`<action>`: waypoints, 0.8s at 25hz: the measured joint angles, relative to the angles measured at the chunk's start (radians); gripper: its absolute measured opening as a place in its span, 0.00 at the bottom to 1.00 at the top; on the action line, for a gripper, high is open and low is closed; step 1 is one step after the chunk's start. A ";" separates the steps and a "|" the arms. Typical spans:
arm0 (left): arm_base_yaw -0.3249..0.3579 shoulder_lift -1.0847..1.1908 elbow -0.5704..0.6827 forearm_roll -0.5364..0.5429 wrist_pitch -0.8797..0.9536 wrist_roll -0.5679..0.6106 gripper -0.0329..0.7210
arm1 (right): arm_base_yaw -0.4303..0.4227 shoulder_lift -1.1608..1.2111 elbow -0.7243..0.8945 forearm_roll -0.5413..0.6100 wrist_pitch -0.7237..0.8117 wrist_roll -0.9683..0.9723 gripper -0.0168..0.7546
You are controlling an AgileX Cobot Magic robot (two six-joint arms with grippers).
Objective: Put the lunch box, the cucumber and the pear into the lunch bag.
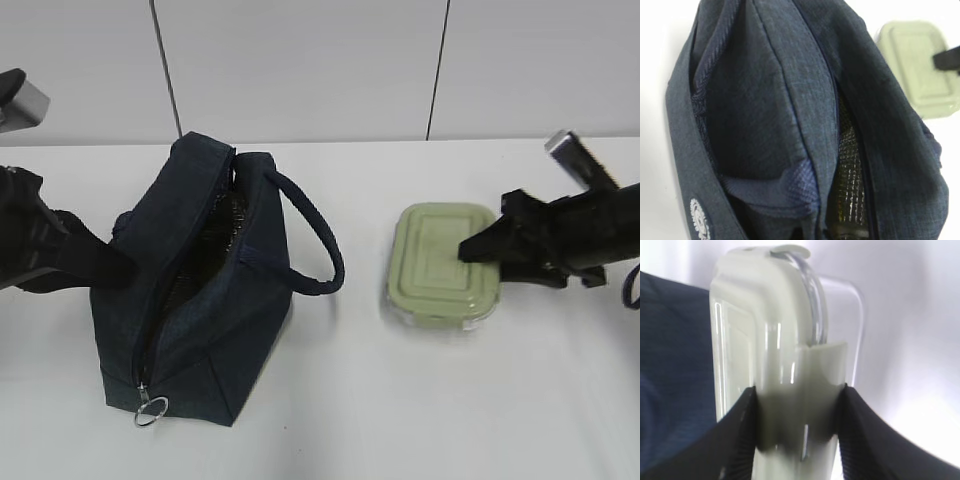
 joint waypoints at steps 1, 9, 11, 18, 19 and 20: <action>0.000 0.000 0.000 0.000 0.000 0.000 0.02 | -0.013 -0.031 0.000 -0.002 0.011 0.004 0.44; 0.000 0.000 0.000 0.000 0.001 0.000 0.02 | 0.099 -0.254 -0.104 0.031 0.177 0.069 0.44; 0.000 0.000 0.000 0.000 0.001 0.000 0.02 | 0.172 -0.263 -0.165 0.056 0.182 0.082 0.44; 0.000 0.000 0.000 0.000 0.003 0.000 0.02 | 0.447 -0.190 -0.332 0.114 0.025 0.101 0.44; 0.000 0.000 0.000 0.000 0.003 0.000 0.02 | 0.470 -0.162 -0.345 0.120 0.004 0.101 0.44; 0.000 0.000 0.000 0.000 0.003 0.000 0.02 | 0.487 -0.132 -0.356 0.132 -0.012 0.101 0.44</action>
